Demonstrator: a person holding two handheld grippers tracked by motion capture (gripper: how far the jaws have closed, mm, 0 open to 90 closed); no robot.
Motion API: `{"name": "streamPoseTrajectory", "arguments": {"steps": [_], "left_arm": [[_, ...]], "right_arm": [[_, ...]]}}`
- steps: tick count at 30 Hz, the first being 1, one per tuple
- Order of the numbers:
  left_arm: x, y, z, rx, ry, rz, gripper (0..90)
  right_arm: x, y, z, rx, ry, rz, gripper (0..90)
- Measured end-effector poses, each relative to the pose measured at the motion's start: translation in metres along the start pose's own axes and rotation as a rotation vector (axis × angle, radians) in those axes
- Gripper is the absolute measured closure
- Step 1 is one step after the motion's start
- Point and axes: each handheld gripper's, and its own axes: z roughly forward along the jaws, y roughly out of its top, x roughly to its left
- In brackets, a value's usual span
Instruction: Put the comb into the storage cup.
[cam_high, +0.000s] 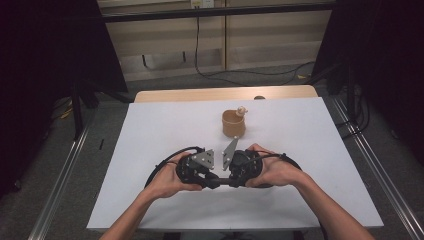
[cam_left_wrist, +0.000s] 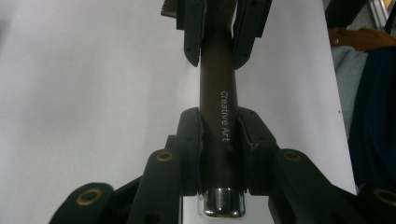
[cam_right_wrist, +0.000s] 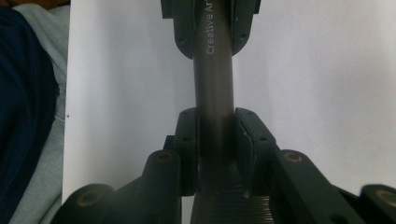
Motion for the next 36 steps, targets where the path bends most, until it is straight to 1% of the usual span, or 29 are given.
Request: {"name": "streamPoseTrajectory", "arguments": {"steps": [2, 3, 4, 6, 9, 10, 12, 13, 14, 15, 16, 17, 18, 19, 20, 21, 22, 23, 24, 25, 26, 27, 28, 29, 31, 33, 34, 36], "left_arm": [[0.001, -0.001, 0.000, -0.004, -0.008, -0.005, 72.6], [0.001, -0.001, -0.001, -0.006, -0.003, -0.002, 72.6], [0.001, -0.001, -0.001, -0.003, -0.011, -0.012, 72.6], [0.001, -0.001, 0.000, -0.007, -0.010, -0.015, 72.6], [0.001, -0.003, 0.001, -0.009, -0.011, -0.032, 72.6], [0.002, -0.004, 0.001, -0.008, -0.015, -0.037, 72.6], [0.003, -0.005, 0.001, -0.009, -0.014, -0.055, 72.6], [0.004, -0.006, 0.000, -0.003, -0.014, -0.056, 72.6], [0.004, -0.007, 0.000, -0.014, -0.011, -0.067, 72.6], [0.004, -0.007, -0.001, -0.018, -0.009, -0.069, 72.6], [0.005, -0.008, -0.002, -0.018, 0.004, -0.074, 72.6], [0.006, -0.008, -0.003, -0.014, -0.003, -0.077, 72.6], [0.006, -0.009, -0.003, -0.025, -0.003, -0.079, 72.6], [0.007, -0.010, -0.004, -0.022, 0.008, -0.084, 72.6], [0.007, -0.011, -0.004, -0.027, 0.006, -0.092, 72.6], [0.008, -0.011, -0.005, -0.022, 0.010, -0.094, 72.6], [0.008, -0.013, -0.005, -0.033, 0.013, -0.102, 72.6], [0.008, -0.013, -0.005, -0.029, 0.004, -0.104, 72.6], [0.008, -0.014, -0.006, -0.019, 0.014, -0.101, 72.6], [0.008, -0.015, -0.005, -0.019, 0.020, -0.106, 72.6], [0.008, -0.016, -0.004, -0.025, 0.017, -0.111, 72.6], [0.008, -0.016, -0.005, -0.031, 0.025, -0.117, 72.6], [0.008, -0.017, -0.005, -0.032, 0.021, -0.122, 72.6], [0.008, -0.018, -0.006, -0.047, 0.030, -0.131, 72.6], [0.009, -0.020, -0.008, -0.051, 0.030, -0.140, 72.6], [0.009, -0.022, -0.011, -0.073, 0.043, -0.155, 72.6], [0.010, -0.023, -0.012, -0.080, 0.044, -0.154, 72.6], [0.010, -0.025, -0.014, -0.102, 0.055, -0.172, 72.7]], "right_arm": [[-0.001, 0.000, -0.002, -0.007, -0.005, 0.004, 71.1], [-0.001, 0.000, -0.002, -0.009, -0.003, 0.008, 71.0], [0.000, 0.000, -0.002, -0.007, -0.004, 0.015, 70.7], [-0.001, 0.000, -0.002, -0.008, 0.004, 0.009, 70.4], [-0.001, 0.001, -0.002, -0.013, 0.002, 0.015, 65.8], [-0.001, 0.000, -0.002, -0.015, 0.001, 0.025, 62.6], [-0.002, 0.000, -0.003, -0.026, -0.006, 0.030, 55.9], [-0.003, 0.000, -0.004, -0.030, -0.016, 0.047, 53.0], [-0.003, -0.001, -0.005, -0.039, -0.022, 0.049, 49.6], [-0.004, -0.001, -0.006, -0.050, -0.025, 0.059, 44.2], [-0.005, -0.002, -0.008, -0.061, -0.028, 0.067, 40.7], [-0.005, -0.002, -0.009, -0.071, -0.032, 0.078, 39.1], [-0.005, -0.003, -0.011, -0.081, -0.038, 0.082, 36.1], [-0.005, -0.004, -0.013, -0.092, -0.052, 0.094, 32.0], [-0.005, -0.005, -0.014, -0.105, -0.059, 0.102, 29.3], [-0.005, -0.006, -0.017, -0.115, -0.062, 0.108, 28.4], [-0.005, -0.007, -0.019, -0.129, -0.068, 0.110, 27.2], [-0.005, -0.009, -0.021, -0.140, -0.072, 0.123, 25.0], [-0.005, -0.010, -0.023, -0.149, -0.068, 0.140, 23.4], [-0.005, -0.012, -0.025, -0.158, -0.066, 0.151, 22.3], [-0.004, -0.014, -0.027, -0.166, -0.073, 0.161, 21.2], [-0.004, -0.015, -0.028, -0.174, -0.081, 0.171, 19.6], [-0.004, -0.017, -0.029, -0.185, -0.086, 0.181, 17.2], [-0.004, -0.019, -0.030, -0.192, -0.090, 0.196, 16.1], [-0.004, -0.024, -0.032, -0.207, -0.103, 0.218, 15.6], [-0.005, -0.029, -0.033, -0.224, -0.114, 0.246, 13.1], [-0.004, -0.032, -0.034, -0.230, -0.121, 0.260, 12.5], [-0.004, -0.036, -0.036, -0.251, -0.138, 0.284, 11.9]]}}
